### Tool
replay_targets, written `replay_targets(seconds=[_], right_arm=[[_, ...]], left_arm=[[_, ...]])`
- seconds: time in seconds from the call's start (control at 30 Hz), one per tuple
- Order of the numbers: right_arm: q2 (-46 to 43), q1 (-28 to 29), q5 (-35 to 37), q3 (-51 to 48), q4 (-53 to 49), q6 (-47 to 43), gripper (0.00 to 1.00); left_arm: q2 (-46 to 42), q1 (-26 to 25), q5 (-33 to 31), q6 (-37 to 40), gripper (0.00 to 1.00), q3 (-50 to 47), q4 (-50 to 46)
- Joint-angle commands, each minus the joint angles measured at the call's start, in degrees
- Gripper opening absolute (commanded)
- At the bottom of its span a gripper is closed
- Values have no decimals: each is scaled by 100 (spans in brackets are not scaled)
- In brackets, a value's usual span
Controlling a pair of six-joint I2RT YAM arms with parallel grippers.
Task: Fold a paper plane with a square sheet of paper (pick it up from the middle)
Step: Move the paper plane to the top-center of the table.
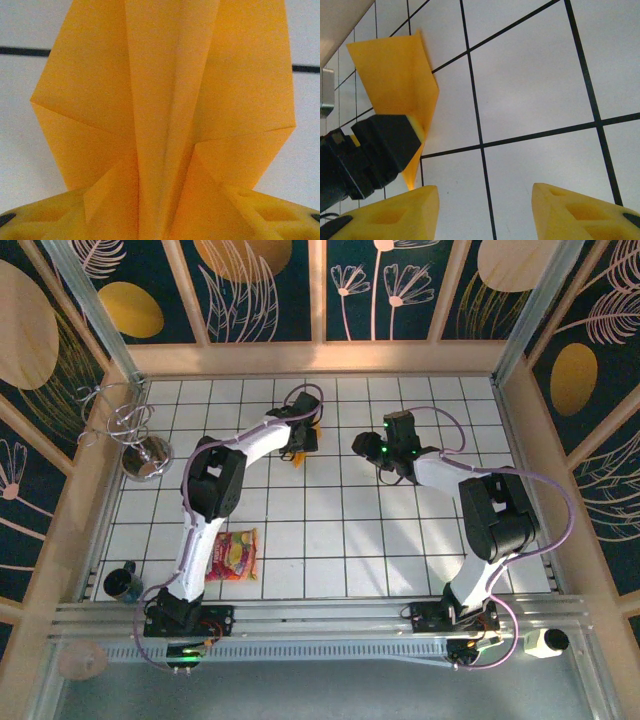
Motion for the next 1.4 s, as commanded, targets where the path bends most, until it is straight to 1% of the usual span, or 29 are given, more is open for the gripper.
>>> replay_targets(seconds=[0.0,0.17,0.47,1.07,1.2,1.37], right_arm=[[91,-47,-10,120,-81,-71,52],[60,-51,-10,115,-88,-94,52],[67,-44,-27,114,-66,-66,52],[60,-49,-4,189,-109,-79,52],[-68,-50,233,328,-327,-205,55],[-529,-131,1000,455,-721,-571,62]], left_arm=[[416,47,171,-203,60,102,-241],[356,50,241,-239,60,187,-304],[-210,47,492,-294,59,179,-225],[-694,47,360,-327,60,162,-246],[-1191,52,342,-309,62,-66,-71],[-2374,144,27,-292,70,-1149,646]])
